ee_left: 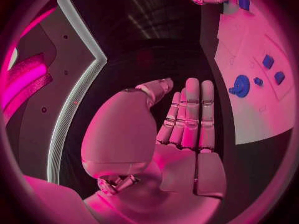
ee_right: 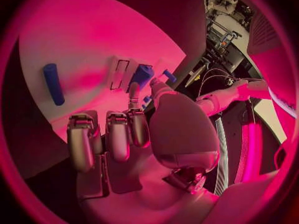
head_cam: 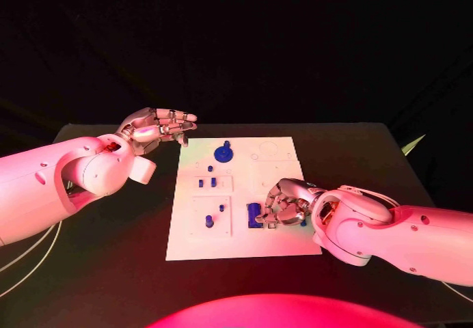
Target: Assemble the parts on the task board
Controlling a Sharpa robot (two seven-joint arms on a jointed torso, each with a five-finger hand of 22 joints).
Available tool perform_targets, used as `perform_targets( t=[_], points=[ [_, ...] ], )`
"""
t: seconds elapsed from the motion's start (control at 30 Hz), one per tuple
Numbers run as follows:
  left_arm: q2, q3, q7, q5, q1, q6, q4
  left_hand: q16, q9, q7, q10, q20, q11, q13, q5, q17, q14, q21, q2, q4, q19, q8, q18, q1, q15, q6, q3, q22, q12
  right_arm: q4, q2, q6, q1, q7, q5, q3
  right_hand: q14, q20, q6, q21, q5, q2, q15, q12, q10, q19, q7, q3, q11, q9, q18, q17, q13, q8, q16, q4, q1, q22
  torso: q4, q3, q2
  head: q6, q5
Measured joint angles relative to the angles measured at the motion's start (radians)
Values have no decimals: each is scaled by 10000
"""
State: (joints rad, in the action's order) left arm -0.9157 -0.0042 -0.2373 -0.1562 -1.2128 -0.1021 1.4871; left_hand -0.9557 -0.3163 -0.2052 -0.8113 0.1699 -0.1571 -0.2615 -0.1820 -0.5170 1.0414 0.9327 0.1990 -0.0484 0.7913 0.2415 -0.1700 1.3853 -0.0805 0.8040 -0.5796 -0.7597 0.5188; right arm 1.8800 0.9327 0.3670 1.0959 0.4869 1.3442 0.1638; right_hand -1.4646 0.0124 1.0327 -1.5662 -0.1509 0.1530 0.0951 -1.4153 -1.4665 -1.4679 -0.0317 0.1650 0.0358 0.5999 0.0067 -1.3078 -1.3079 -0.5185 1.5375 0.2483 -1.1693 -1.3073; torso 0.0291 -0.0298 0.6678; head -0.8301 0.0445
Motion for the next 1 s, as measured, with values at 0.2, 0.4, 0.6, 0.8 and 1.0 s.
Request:
perform_targets(
  t=[0.2, 0.4, 0.6, 0.8, 1.0],
  points=[
    [-3, 0, 2, 0, 0, 0, 0, 0, -7, 0, 17, 0, 17, 0, 0, 0, 0, -14, 0, 0, 0, 0, 0, 0, 0, 0, 0, 11, 0, -91, -165, -38, -55, 21, -79, 6, 0, 0, 0, 0, 0, 0, 0, 0, 0, 0, 0, 0, 0, 0, 0, 1, 1, 0, 0, 0, 0, 0, 9, -2, 8, -19, -15],
    [-17, -1, 4, 0, 0, 0, 2, 0, -7, 0, 17, 0, 17, 0, 0, 0, 0, -13, 0, 0, 0, 0, 0, 0, 0, 0, 0, 11, 0, -95, -207, -146, -84, 30, -131, 11, 0, 0, 0, 0, 0, 53, 0, 1, 0, 0, 0, 0, 0, -10, 0, 1, 2, 0, 0, 0, -133, -8, 8, -4, 10, -58, -25],
    [-29, -1, 7, 0, 0, 0, 2, 0, -7, 0, 17, 0, 17, -1, 0, 10, 0, -13, 0, -28, 0, 0, 0, 0, 0, 0, -28, 11, 0, -95, -188, -170, -101, 106, -114, 14, 0, 0, 0, 0, 0, 65, 0, -38, 0, 0, 0, 71, 0, -21, 0, 2, 2, 0, 0, -13, -330, -7, 3, -2, 7, -73, -31],
    [-34, -1, 10, 0, 1, 0, 2, 0, -6, 0, 17, 0, 17, -1, 0, 9, 0, -13, 0, -28, 0, 0, 0, 0, 0, 0, -28, 11, 0, -95, -182, -139, -107, 204, -63, 15, 0, 0, 0, 0, 0, 63, 0, -37, 0, 0, 0, 95, -1, -24, 0, 2, 3, 1, 0, -13, -326, -7, 2, 7, 5, -73, -38],
    [-40, -1, 12, 0, 0, 0, -2, 0, -5, 0, 17, 0, 17, -1, -37, 9, 0, -13, 0, -28, 0, 0, 0, 0, 0, 0, -28, 21, 38, -82, -138, -40, -111, 249, 13, 15, 0, 0, 0, 0, 0, 63, 0, -37, -1, 0, 0, 150, -1, -28, 0, 3, 3, 1, 0, 42, -326, -6, 3, 7, 6, -64, -32]
  ],
)
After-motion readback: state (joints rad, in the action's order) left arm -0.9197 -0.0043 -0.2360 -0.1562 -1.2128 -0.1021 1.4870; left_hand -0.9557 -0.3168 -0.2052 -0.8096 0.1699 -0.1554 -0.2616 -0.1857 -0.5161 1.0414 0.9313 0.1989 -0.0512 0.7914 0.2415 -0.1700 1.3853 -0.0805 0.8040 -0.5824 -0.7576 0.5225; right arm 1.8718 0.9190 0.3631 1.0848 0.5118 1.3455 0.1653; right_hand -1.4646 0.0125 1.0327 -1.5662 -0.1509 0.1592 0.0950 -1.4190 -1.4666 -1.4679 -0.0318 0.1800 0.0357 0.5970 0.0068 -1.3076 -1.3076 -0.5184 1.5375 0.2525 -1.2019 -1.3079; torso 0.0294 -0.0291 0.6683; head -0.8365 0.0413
